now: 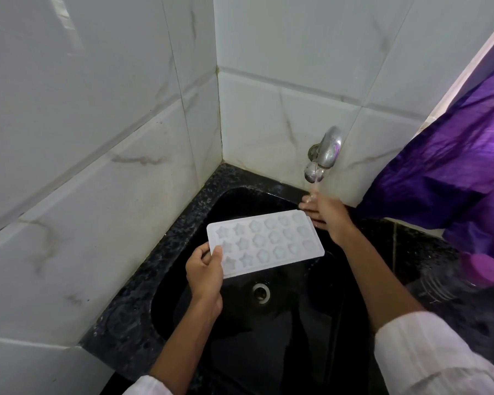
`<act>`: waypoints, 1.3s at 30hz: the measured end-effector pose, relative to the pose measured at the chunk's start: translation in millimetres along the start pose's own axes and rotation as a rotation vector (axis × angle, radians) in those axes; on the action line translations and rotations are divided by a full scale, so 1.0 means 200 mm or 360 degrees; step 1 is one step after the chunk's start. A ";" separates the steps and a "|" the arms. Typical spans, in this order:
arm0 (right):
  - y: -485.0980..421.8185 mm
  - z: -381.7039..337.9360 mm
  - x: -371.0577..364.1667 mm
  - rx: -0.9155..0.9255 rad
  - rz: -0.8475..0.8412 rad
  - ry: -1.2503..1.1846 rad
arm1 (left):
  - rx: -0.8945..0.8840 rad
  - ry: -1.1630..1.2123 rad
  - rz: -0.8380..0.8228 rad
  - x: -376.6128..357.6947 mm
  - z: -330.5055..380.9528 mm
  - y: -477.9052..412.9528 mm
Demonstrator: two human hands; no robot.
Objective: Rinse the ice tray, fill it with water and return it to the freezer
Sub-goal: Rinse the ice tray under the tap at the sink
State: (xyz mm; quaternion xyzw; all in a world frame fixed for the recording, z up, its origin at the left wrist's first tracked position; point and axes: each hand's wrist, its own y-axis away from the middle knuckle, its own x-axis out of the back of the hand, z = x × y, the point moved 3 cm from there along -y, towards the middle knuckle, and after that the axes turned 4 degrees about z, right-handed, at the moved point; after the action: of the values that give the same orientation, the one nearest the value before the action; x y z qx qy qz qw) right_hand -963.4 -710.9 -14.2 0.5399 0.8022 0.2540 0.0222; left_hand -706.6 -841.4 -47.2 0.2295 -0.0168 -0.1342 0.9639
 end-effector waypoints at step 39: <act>0.09 0.23 -0.07 0.0044 0.0050 -0.0269 | -0.0109 -0.0025 0.0206 -0.05 0.00 -0.08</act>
State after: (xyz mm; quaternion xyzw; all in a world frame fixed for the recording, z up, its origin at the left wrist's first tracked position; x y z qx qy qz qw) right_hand -927.3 -700.2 -49.2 0.5721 0.7924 0.1967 0.0784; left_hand -719.7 -852.1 -54.0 0.1936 -0.0345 -0.0739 0.9777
